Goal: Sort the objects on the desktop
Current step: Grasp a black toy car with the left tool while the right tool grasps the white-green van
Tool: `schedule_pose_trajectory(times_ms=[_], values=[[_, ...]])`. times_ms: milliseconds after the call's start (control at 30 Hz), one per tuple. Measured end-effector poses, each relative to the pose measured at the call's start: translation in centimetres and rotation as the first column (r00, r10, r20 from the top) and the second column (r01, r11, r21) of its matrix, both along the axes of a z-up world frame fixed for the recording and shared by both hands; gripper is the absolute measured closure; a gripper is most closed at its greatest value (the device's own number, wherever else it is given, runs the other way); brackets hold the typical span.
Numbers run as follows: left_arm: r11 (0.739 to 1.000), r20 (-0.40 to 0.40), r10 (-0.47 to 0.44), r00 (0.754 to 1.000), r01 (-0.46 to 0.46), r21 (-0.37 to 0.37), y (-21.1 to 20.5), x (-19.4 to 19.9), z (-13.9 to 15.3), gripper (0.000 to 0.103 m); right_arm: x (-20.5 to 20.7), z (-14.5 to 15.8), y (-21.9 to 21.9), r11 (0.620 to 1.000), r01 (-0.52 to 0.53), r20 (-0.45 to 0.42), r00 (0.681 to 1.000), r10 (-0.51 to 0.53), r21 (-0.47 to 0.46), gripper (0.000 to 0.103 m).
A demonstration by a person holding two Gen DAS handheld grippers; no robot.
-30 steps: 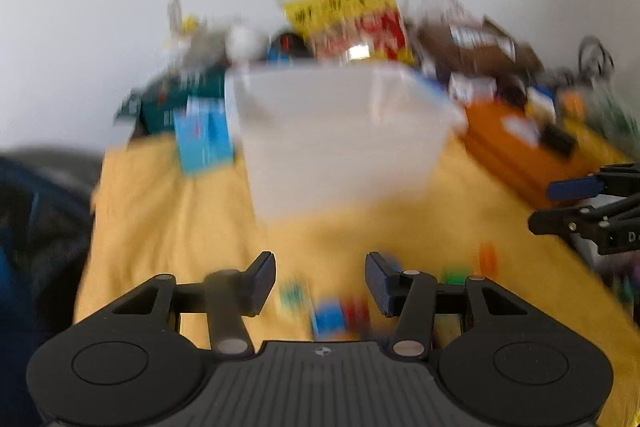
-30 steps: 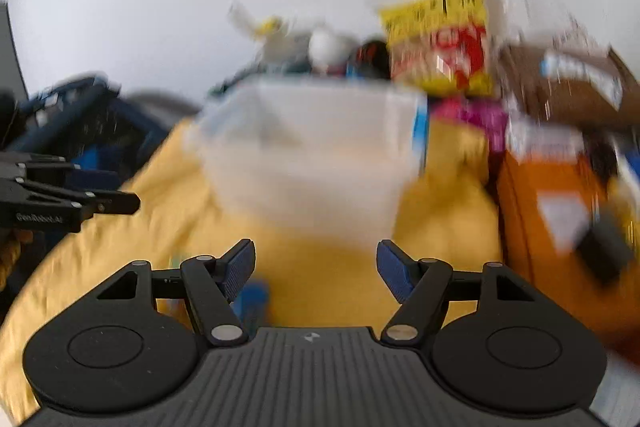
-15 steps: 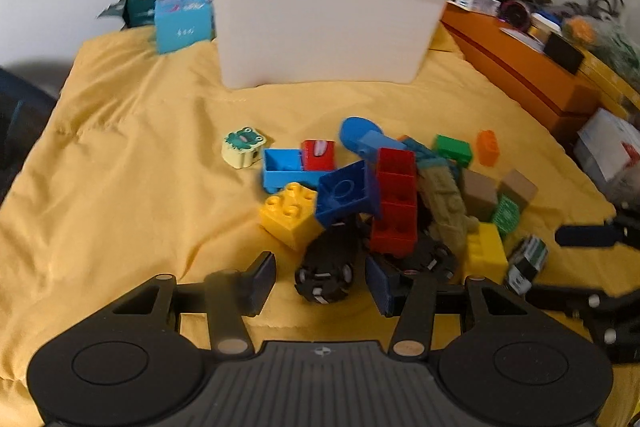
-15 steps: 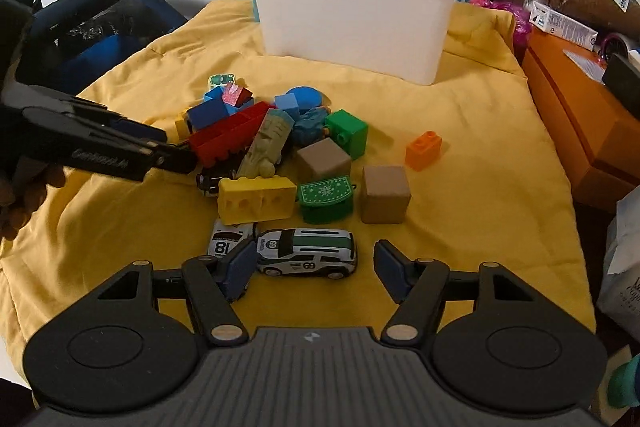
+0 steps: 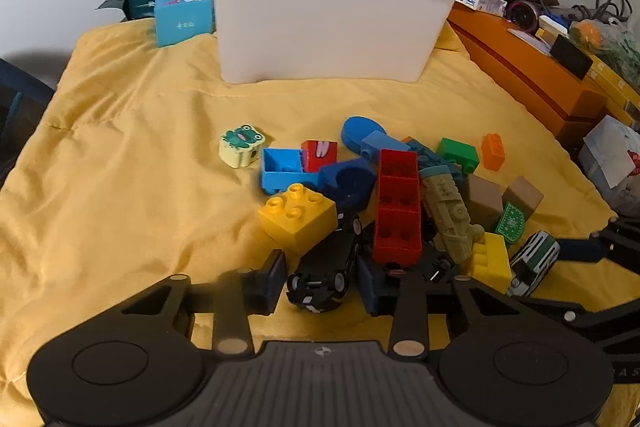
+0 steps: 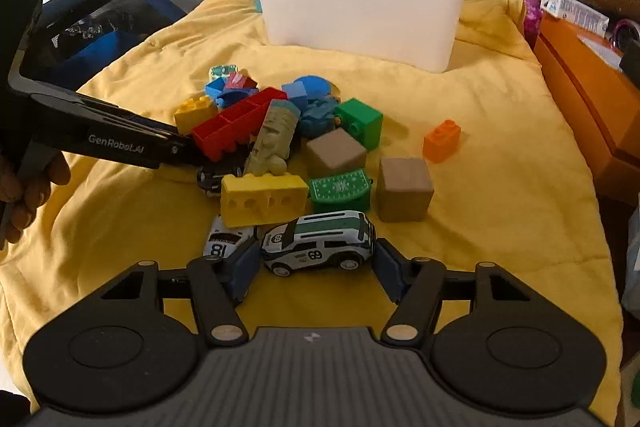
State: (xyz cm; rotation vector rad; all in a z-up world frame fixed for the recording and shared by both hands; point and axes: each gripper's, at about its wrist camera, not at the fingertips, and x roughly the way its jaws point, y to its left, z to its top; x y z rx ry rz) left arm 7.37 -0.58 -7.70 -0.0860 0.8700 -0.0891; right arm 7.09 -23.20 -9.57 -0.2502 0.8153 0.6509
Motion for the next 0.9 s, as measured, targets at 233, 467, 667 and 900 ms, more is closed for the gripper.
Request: schedule_pose_trajectory(times_ms=[233,467,667,900], values=[[1.000,-0.022,0.014,1.000,-0.015,-0.022,-0.4,0.4,-0.3,0.055,0.2,-0.5,0.2,0.999,-0.026,0.025,0.999,0.027,-0.041,0.035],[0.998,-0.002,-0.034,0.999,0.034,-0.047,0.0,-1.0,0.4,0.069,-0.2,0.6,-0.9,1.000,-0.014,0.013,1.000,0.014,0.013,0.036],[0.995,0.013,-0.092,0.996,0.092,-0.047,-0.2,-3.9,0.9,0.070,-1.0,1.1,-2.7,0.999,0.026,-0.010,1.000,-0.025,0.033,0.036],[0.997,-0.007,-0.058,0.998,0.058,-0.050,-0.5,-3.8,0.2,0.059,-1.6,0.5,-3.1,0.999,0.029,-0.033,0.999,-0.028,0.018,0.035]])
